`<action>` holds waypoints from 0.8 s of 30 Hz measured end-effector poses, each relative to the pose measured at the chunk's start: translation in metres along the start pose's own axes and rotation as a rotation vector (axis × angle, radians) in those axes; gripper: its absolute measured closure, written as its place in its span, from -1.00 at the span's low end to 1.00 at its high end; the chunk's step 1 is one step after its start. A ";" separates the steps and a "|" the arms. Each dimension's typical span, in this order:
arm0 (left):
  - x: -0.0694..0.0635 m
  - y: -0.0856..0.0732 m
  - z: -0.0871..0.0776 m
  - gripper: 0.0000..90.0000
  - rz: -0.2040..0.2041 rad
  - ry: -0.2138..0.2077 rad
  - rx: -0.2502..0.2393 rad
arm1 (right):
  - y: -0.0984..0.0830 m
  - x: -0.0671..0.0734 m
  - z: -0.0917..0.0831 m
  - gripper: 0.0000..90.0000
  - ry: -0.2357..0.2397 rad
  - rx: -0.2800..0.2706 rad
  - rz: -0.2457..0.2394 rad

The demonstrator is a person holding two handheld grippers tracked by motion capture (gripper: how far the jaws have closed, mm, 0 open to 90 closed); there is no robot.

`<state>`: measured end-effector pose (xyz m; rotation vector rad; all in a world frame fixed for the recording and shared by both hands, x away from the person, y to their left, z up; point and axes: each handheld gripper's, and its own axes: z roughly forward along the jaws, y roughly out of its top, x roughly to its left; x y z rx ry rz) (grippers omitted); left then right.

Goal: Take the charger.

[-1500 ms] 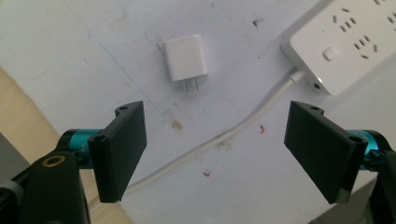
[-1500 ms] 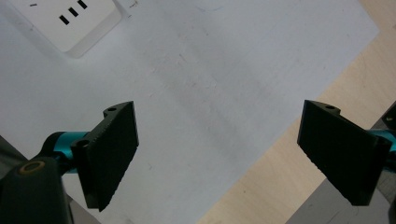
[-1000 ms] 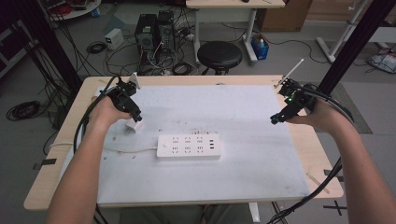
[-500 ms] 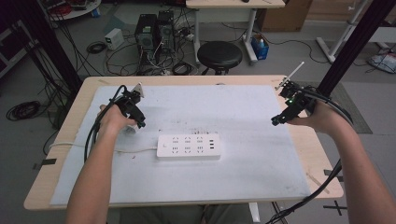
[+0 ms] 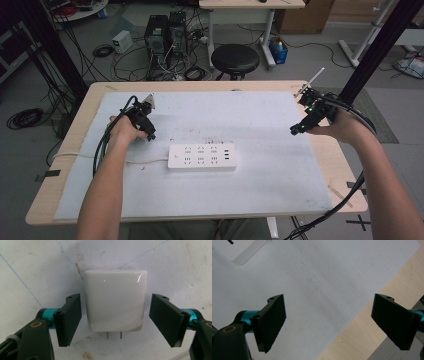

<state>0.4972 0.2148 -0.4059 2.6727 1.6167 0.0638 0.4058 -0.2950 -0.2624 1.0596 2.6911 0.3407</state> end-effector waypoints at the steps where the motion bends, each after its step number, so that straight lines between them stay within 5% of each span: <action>1: 0.000 0.000 0.001 -0.39 -0.003 0.003 -0.002 | 0.000 0.001 0.001 -0.73 0.000 -0.003 0.006; 7: 0.001 0.000 0.002 -0.08 -0.006 0.006 0.000 | 0.001 0.000 0.001 -0.73 -0.001 0.003 -0.004; 15: 0.001 0.000 0.001 -0.06 -0.007 -0.006 -0.003 | 0.001 0.001 0.004 -0.73 -0.003 0.008 0.000; 20: -0.002 -0.003 -0.015 -0.06 0.009 -0.023 -0.020 | 0.002 0.001 0.004 -0.73 0.004 0.005 0.031; 24: -0.010 -0.006 -0.043 -0.06 0.053 -0.032 -0.040 | 0.007 0.001 0.005 -0.73 0.016 0.019 0.060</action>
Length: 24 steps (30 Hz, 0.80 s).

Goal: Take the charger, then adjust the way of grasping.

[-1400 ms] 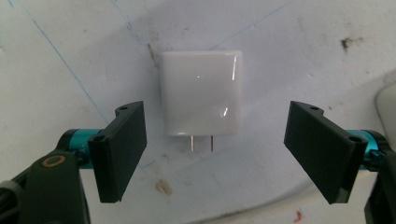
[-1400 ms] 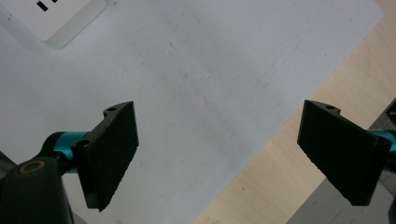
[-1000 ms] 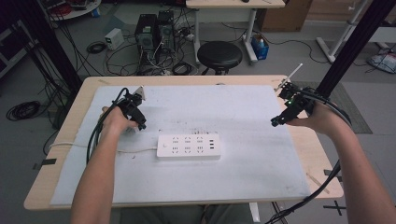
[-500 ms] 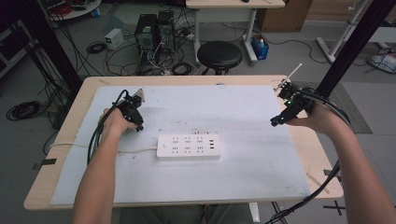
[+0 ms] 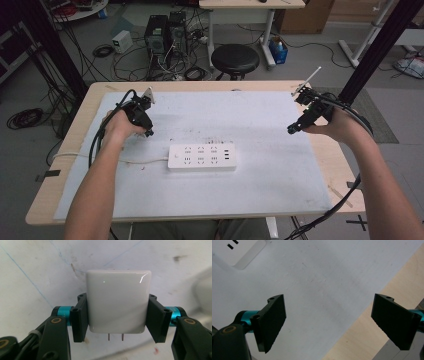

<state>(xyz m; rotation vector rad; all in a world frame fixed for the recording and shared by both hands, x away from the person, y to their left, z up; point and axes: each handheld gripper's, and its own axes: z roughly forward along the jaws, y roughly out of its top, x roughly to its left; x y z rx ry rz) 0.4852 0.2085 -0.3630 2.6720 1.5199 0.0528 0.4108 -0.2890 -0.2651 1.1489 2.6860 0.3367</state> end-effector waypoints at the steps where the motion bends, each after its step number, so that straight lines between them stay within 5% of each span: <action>1: -0.004 0.000 -0.011 -0.06 0.019 0.002 -0.004 | 0.002 0.000 0.000 -0.73 0.002 0.009 0.008; 12: -0.037 -0.010 -0.104 -0.06 0.108 0.010 -0.105 | 0.021 0.012 -0.012 -0.73 -0.020 0.044 0.065; 19: -0.044 -0.018 -0.124 -0.06 0.144 0.005 -0.142 | 0.025 0.021 -0.019 -0.73 -0.027 0.037 0.086; 24: -0.056 -0.022 -0.131 -0.06 0.239 -0.002 -0.206 | 0.023 0.025 -0.026 -0.72 -0.018 0.021 0.117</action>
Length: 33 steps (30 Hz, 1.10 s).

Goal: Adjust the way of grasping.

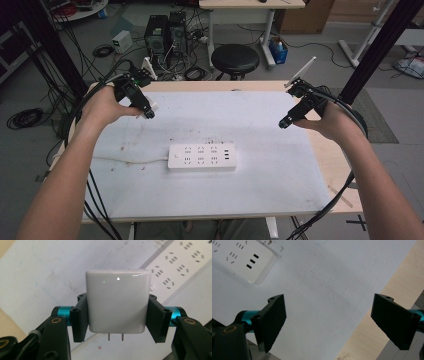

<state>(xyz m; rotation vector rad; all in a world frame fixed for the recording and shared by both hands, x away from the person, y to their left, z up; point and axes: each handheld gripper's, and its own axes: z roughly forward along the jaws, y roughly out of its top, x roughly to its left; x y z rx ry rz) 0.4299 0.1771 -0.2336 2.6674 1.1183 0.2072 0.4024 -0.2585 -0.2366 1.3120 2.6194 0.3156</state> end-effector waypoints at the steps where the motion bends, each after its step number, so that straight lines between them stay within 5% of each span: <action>1: -0.002 0.001 -0.001 -0.06 0.022 -0.005 -0.010 | -0.001 0.000 -0.002 -0.72 0.005 0.001 0.017; 8: -0.025 0.008 0.000 -0.06 0.179 -0.093 -0.136 | -0.004 -0.001 -0.004 -0.59 0.112 -0.013 0.128; 15: -0.055 0.022 0.018 -0.06 0.352 -0.211 -0.264 | -0.008 -0.007 0.001 -0.57 0.377 -0.073 0.329; 17: -0.064 0.028 0.024 -0.06 0.398 -0.237 -0.297 | -0.009 -0.006 0.003 -0.41 0.418 -0.073 0.359; 22: -0.089 0.042 0.041 -0.06 0.493 -0.304 -0.381 | -0.011 -0.001 0.011 -0.39 0.588 -0.082 0.446; 25: -0.105 0.050 0.049 -0.06 0.550 -0.305 -0.412 | -0.013 0.002 0.015 -0.26 0.698 -0.122 0.493; 33: -0.142 0.067 0.063 -0.06 0.641 -0.308 -0.489 | -0.005 0.019 0.027 -0.14 0.814 -0.121 0.529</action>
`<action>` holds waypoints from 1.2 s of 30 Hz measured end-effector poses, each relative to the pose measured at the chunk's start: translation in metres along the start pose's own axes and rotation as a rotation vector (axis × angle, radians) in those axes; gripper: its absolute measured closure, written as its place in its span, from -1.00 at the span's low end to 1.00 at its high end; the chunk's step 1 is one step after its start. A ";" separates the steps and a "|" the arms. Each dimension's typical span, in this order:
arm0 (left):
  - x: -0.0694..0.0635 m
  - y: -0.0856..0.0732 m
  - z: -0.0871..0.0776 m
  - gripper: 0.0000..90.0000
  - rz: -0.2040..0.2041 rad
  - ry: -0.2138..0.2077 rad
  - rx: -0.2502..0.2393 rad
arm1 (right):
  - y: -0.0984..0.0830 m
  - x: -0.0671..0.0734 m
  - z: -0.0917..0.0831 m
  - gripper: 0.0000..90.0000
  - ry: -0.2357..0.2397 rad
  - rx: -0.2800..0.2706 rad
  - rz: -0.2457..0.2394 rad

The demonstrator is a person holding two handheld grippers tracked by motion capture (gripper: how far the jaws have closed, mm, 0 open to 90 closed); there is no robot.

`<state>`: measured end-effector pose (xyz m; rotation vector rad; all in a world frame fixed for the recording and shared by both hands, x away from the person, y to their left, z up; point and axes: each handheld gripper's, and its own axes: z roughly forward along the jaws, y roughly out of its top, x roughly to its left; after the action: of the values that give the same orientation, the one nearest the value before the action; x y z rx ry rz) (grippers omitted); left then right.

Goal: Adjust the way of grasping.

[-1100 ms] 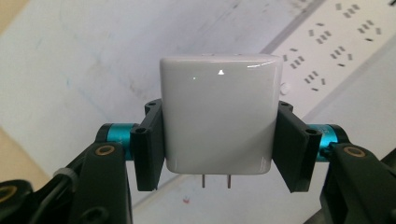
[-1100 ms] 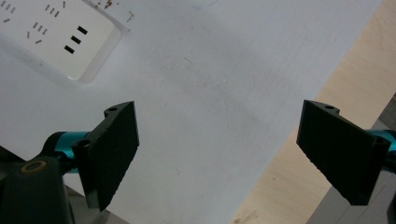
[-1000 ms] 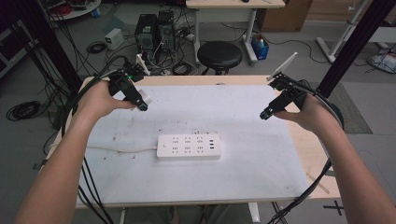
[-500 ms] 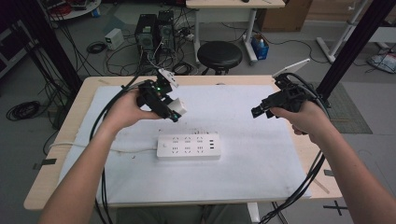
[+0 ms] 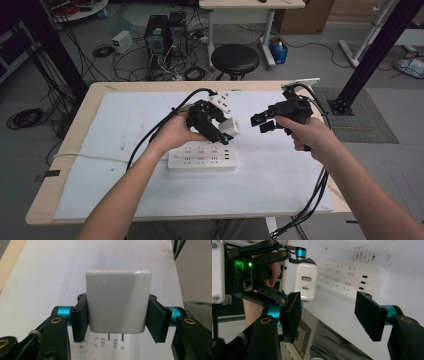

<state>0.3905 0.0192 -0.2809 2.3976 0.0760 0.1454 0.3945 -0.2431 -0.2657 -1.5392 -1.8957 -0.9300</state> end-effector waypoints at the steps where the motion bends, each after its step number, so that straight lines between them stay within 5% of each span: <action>1: -0.002 0.003 0.003 -0.06 0.001 0.002 -0.012 | 0.000 0.000 0.002 -0.10 0.000 0.001 -0.001; 6: -0.006 0.011 0.011 -0.06 0.015 0.018 -0.019 | 0.001 0.001 0.015 -0.05 0.051 0.022 0.018; 18: -0.012 0.018 0.017 -0.06 0.045 0.055 -0.012 | 0.005 0.007 0.035 0.31 0.017 0.058 -0.009; 25: -0.023 0.019 0.022 -0.11 0.115 0.171 0.047 | 0.007 0.007 0.038 0.38 -0.015 0.052 -0.035; 27: -0.024 0.018 0.021 -0.34 0.124 0.204 0.125 | 0.007 0.008 0.036 0.39 -0.035 0.036 -0.054; 32: -0.009 -0.008 -0.002 -0.45 0.005 0.209 0.280 | 0.011 0.012 0.014 0.38 -0.169 0.005 -0.201; 36: 0.003 -0.032 -0.032 -0.45 -0.119 0.229 0.387 | 0.013 0.018 0.000 0.38 -0.330 0.003 -0.350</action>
<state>0.3891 0.0646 -0.2786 2.7419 0.3840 0.3782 0.4031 -0.2303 -0.2492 -1.4543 -2.4578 -0.8521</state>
